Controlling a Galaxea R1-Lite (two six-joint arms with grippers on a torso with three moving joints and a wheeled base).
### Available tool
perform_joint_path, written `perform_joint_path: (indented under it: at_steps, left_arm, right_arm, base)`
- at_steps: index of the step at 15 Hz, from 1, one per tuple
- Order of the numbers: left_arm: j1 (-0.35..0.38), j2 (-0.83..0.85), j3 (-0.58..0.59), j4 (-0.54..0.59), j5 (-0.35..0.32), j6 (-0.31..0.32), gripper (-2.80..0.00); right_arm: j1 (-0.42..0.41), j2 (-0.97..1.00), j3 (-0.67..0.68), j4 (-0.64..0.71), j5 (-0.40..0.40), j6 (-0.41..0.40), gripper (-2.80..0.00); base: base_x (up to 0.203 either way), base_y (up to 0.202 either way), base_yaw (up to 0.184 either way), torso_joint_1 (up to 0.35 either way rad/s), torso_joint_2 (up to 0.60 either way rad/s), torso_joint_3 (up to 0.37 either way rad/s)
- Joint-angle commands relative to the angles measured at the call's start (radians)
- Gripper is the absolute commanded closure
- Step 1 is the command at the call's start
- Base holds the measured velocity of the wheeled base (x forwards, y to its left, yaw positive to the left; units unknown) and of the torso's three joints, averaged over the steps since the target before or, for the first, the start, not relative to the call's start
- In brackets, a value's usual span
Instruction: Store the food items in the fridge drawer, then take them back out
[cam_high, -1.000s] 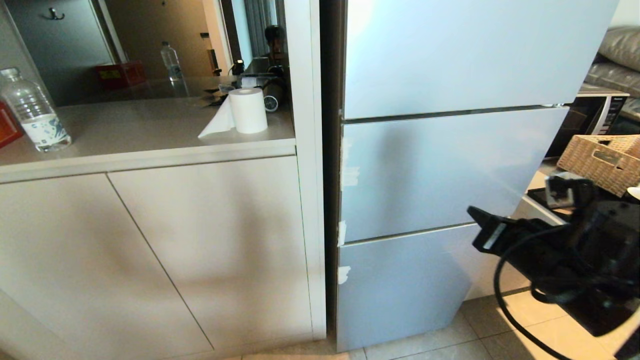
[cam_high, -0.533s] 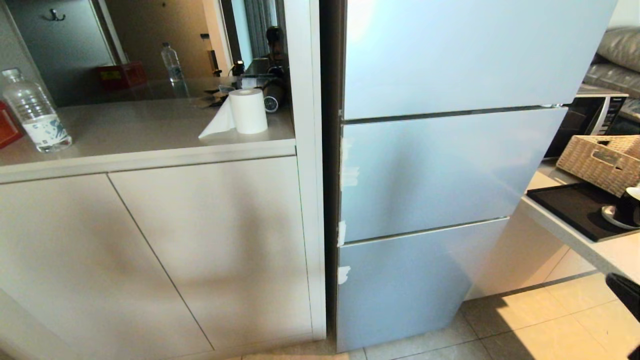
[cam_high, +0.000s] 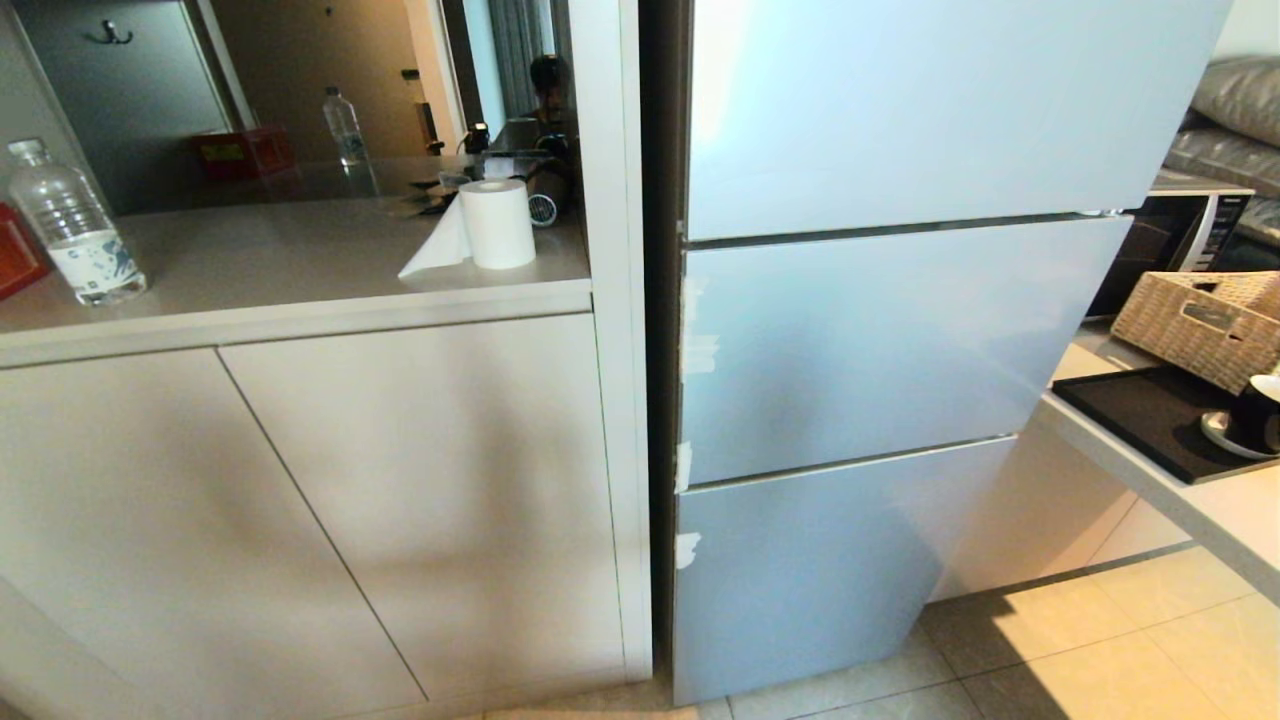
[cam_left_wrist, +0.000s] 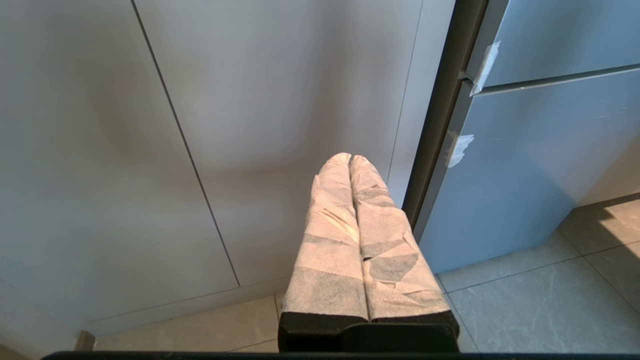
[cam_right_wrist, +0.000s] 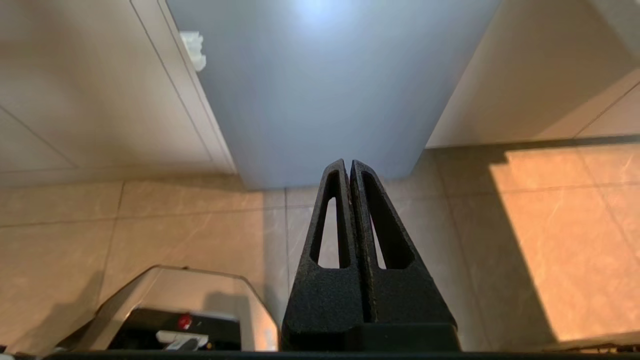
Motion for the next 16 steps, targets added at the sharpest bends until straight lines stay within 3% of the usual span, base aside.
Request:
perform_joint_path:
  at_steps: [1, 4, 7, 16]
  left_arm:
    - [0.0, 0.001, 0.0, 0.0, 0.0, 0.0, 0.0]
    - [-0.001, 0.001, 0.0, 0.0, 0.0, 0.0, 0.0]
    - [0.001, 0.001, -0.001, 0.0, 0.0, 0.0, 0.0]
    - [-0.001, 0.001, 0.0, 0.0, 0.0, 0.001, 0.0]
  right_arm:
    - [-0.022, -0.024, 0.004, 0.006, 0.0, -0.003, 0.0]
    - [-0.093, -0.132, 0.004, 0.007, 0.022, -0.038, 0.0]
    - [-0.109, -0.3, 0.004, 0.008, 0.044, -0.088, 0.0]
    - [-0.115, -0.297, 0.004, 0.009, 0.023, -0.062, 0.0]
  base:
    - [0.0, 0.0, 0.0, 0.0, 0.0, 0.0]
    - [0.0, 0.0, 0.0, 0.0, 0.0, 0.0]
    - [0.0, 0.0, 0.0, 0.0, 0.0, 0.0]
    - [0.0, 0.0, 0.0, 0.0, 0.0, 0.0]
